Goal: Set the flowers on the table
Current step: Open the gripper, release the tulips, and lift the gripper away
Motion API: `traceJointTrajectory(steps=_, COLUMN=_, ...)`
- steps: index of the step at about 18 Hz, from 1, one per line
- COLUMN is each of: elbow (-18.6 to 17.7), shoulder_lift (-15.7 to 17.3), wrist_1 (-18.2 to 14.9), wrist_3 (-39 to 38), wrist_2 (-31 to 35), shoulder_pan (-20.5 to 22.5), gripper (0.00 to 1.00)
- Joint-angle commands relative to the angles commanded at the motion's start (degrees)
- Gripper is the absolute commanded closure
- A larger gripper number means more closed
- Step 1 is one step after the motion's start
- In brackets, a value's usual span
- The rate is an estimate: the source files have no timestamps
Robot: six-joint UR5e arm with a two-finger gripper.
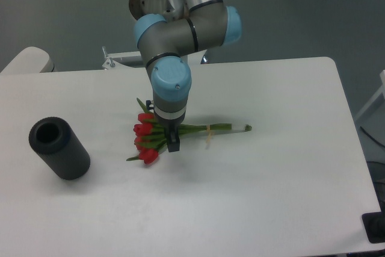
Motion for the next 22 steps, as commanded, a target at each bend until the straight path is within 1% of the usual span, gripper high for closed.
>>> traceJointTrajectory(steps=2, elbow=1.8, shoulder_lift=-1.1, wrist_1=-0.1, wrist_3=0.0, wrist_2=0.0, shoulder_pan=1.3, gripper=0.0)
traceJointTrajectory(steps=5, elbow=5.4, shoulder_lift=-3.7, wrist_1=-0.1, wrist_3=0.0, wrist_2=0.5, shoulder_pan=2.8, gripper=0.0)
traceJointTrajectory(steps=9, elbow=11.6, shoulder_lift=-7.7, wrist_1=-0.8, wrist_3=0.0, wrist_2=0.7, shoulder_pan=5.6, gripper=0.0)
traceJointTrajectory(steps=11, elbow=13.8, shoulder_lift=-9.5, wrist_1=-0.8, wrist_3=0.0, wrist_2=0.7, shoulder_pan=6.4, gripper=0.0)
traceJointTrajectory(steps=17, elbow=20.6, shoulder_lift=-14.7, wrist_1=-0.9, wrist_3=0.0, wrist_2=1.4, shoulder_pan=6.9, gripper=0.0)
traceJointTrajectory(steps=19, elbow=22.2, shoulder_lift=-15.6, wrist_1=-1.0, wrist_3=0.0, wrist_2=1.8, shoulder_pan=7.4, gripper=0.0)
traceJointTrajectory(steps=22, elbow=23.8, shoulder_lift=-16.6, wrist_1=-1.1, wrist_3=-0.1, wrist_2=1.8, shoulder_pan=7.7, gripper=0.0)
